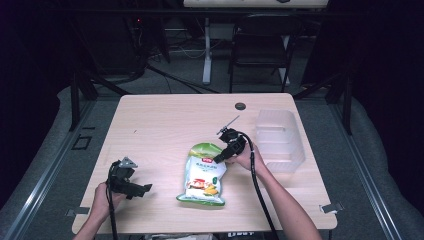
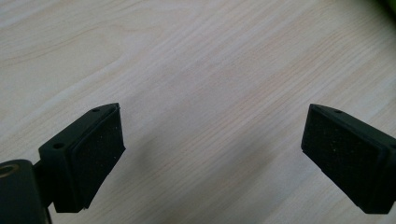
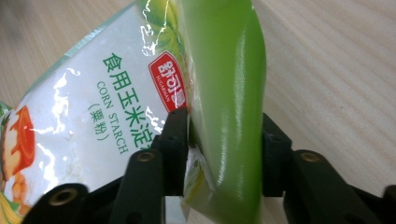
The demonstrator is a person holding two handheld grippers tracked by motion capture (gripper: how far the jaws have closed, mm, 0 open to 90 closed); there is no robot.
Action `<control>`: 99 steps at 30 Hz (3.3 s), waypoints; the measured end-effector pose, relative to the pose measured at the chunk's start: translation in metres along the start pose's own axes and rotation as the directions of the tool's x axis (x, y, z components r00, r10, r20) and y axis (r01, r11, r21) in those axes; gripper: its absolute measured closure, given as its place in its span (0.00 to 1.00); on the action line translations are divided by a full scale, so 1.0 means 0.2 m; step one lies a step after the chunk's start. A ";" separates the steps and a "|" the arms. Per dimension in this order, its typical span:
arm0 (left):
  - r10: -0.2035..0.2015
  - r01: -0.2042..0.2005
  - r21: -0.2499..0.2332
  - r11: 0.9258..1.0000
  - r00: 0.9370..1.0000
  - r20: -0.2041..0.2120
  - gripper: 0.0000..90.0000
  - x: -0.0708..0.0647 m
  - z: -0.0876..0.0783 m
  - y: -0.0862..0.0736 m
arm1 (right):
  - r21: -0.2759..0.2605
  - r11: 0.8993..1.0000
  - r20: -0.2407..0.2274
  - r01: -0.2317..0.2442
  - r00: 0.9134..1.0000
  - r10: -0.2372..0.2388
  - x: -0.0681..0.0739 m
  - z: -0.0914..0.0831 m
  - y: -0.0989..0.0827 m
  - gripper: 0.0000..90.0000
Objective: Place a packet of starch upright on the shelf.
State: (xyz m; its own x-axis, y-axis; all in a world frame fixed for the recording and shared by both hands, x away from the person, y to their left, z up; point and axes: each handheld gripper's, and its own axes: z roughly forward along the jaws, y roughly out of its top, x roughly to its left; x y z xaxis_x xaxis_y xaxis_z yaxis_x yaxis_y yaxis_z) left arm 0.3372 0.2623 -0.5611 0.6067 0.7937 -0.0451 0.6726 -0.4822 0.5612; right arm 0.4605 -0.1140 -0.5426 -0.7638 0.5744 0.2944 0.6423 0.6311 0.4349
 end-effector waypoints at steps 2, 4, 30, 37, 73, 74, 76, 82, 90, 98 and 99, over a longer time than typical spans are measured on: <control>-0.001 0.001 0.000 1.000 1.000 0.000 0.06 0.00 0.00 0.00 | -0.010 1.000 -0.001 -0.008 1.000 0.008 0.00 0.00 0.00 0.73; 0.000 0.000 0.001 1.000 1.000 0.000 0.06 0.00 0.00 0.00 | -0.007 1.000 -0.005 -0.006 1.000 0.006 0.01 0.00 -0.01 0.77; 0.001 -0.001 0.004 1.000 1.000 0.006 0.07 0.00 0.01 0.00 | -0.065 0.998 0.064 0.009 0.998 -0.004 0.07 -0.11 -0.06 0.99; 0.001 -0.001 0.004 1.000 1.000 0.006 0.07 0.00 0.01 0.00 | -0.075 0.996 0.098 0.047 0.994 -0.040 0.09 -0.20 -0.04 1.00; 0.003 -0.002 -0.004 1.000 1.000 0.006 0.06 0.00 0.00 0.00 | -0.198 0.968 0.144 0.154 0.981 -0.126 0.21 -0.58 0.06 1.00; 0.003 -0.003 -0.005 1.000 1.000 0.005 0.06 0.00 0.00 0.00 | -0.198 0.967 0.143 0.160 0.981 -0.133 0.21 -0.58 0.07 1.00; 0.004 -0.004 -0.004 1.000 1.000 0.006 0.06 0.00 0.00 0.00 | -0.206 0.964 0.151 0.170 0.979 -0.140 0.22 -0.60 0.08 1.00; -0.002 0.002 -0.005 1.000 1.000 0.007 0.06 0.01 0.00 -0.01 | -0.208 0.957 0.167 0.202 0.971 -0.169 0.23 -0.64 0.11 1.00; -0.003 0.004 -0.007 1.000 1.000 0.009 0.06 0.01 0.00 -0.01 | -0.209 0.953 0.197 0.221 0.964 -0.180 0.22 -0.69 0.16 1.00; -0.003 0.003 -0.009 1.000 1.000 0.009 0.06 0.00 0.00 -0.01 | -0.212 0.947 0.225 0.242 0.955 -0.194 0.22 -0.77 0.21 1.00; -0.004 0.004 -0.010 1.000 1.000 0.009 0.06 0.00 0.00 -0.01 | -0.210 0.948 0.228 0.240 0.955 -0.191 0.22 -0.78 0.22 1.00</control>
State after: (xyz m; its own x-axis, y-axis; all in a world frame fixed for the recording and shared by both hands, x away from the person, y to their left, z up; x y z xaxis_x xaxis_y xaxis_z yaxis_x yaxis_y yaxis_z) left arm 0.3369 0.2636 -0.5620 0.6082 0.7919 -0.0549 0.6708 -0.4758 0.5690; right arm 0.4455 -0.1435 -0.3779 -0.8373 0.5468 0.0037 0.4122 0.6266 0.6615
